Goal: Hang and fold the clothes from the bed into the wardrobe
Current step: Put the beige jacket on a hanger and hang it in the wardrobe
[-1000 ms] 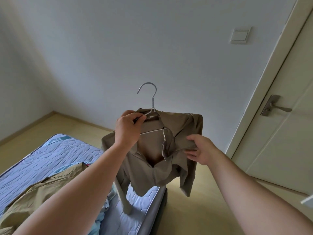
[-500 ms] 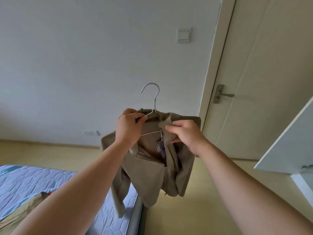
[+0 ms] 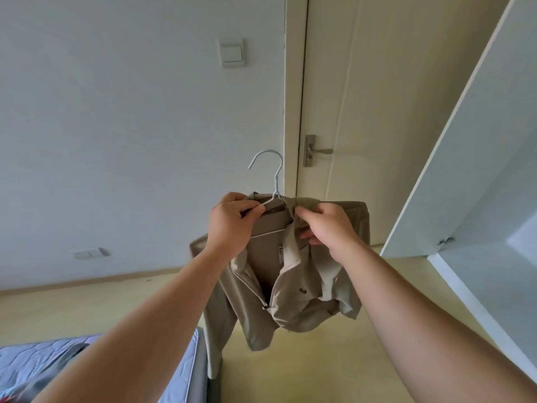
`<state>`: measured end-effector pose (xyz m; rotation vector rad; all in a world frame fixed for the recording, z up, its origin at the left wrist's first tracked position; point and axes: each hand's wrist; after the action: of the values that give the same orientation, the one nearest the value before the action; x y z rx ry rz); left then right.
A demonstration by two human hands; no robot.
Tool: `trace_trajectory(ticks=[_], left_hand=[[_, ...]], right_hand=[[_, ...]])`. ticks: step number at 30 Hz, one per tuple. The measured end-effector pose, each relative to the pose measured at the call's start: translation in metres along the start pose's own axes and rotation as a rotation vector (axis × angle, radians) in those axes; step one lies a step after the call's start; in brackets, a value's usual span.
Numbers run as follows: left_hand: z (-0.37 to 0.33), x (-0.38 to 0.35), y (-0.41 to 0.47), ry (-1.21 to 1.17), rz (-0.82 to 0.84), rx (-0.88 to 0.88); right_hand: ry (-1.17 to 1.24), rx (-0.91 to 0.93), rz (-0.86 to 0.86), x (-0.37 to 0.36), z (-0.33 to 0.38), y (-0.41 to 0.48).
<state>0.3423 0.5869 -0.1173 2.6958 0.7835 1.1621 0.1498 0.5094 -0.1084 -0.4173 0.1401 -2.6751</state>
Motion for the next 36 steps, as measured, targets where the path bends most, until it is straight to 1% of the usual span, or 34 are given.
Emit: trace_trajectory(ticks=[2,5,7,9,11,12,14,16,18,21,23,25,28,31,33,36], left_hand=[[-0.007,-0.010,0.011,-0.002,0.019,-0.002],[-0.019,-0.023,0.032,-0.014,0.067,-0.034],[-0.029,-0.033,0.048,0.001,0.121,-0.072],[-0.040,-0.045,0.064,0.002,0.167,-0.114],[-0.049,-0.060,0.079,0.001,0.187,-0.154],[-0.053,-0.068,0.086,-0.002,0.191,-0.169],[-0.061,-0.086,0.099,-0.012,0.196,-0.185],[-0.067,-0.105,0.113,-0.025,0.192,-0.185],[-0.075,-0.123,0.129,-0.048,0.186,-0.173],[-0.087,-0.149,0.154,-0.051,0.189,-0.208],[-0.096,-0.166,0.170,-0.058,0.201,-0.236],[-0.106,-0.183,0.187,-0.077,0.212,-0.255],[-0.121,-0.206,0.214,-0.103,0.227,-0.310],[-0.135,-0.229,0.245,-0.145,0.251,-0.420],[-0.144,-0.243,0.269,-0.178,0.290,-0.462],[-0.160,-0.263,0.304,-0.214,0.337,-0.472]], right_hand=[[0.043,0.032,-0.028,0.015,0.006,0.011],[0.178,0.166,-0.090,0.041,0.020,0.027],[0.162,0.236,-0.119,0.060,0.026,0.039],[0.035,0.269,-0.054,0.083,0.028,0.051],[-0.221,0.276,0.012,0.110,0.021,0.062],[-0.333,0.268,-0.012,0.125,0.014,0.067],[-0.463,0.213,-0.122,0.152,-0.001,0.076],[-0.491,0.131,-0.209,0.173,-0.019,0.081],[-0.476,0.096,-0.326,0.187,-0.035,0.083],[-0.475,0.078,-0.601,0.198,-0.057,0.087],[-0.465,0.001,-0.754,0.205,-0.070,0.091],[-0.374,-0.107,-0.788,0.215,-0.081,0.099],[-0.169,-0.296,-0.758,0.232,-0.093,0.117],[-0.122,-0.458,-0.764,0.242,-0.100,0.141],[-0.087,-0.543,-0.885,0.248,-0.101,0.156],[-0.063,-0.620,-1.094,0.257,-0.100,0.174]])
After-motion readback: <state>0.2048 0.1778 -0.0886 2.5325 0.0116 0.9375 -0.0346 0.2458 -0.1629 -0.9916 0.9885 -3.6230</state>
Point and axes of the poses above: each hand's wrist, its own y-axis towards the middle knuckle, its own x-axis out of the back of the hand, z = x × y, and after that the axes turned 6 degrees about z, right-handed
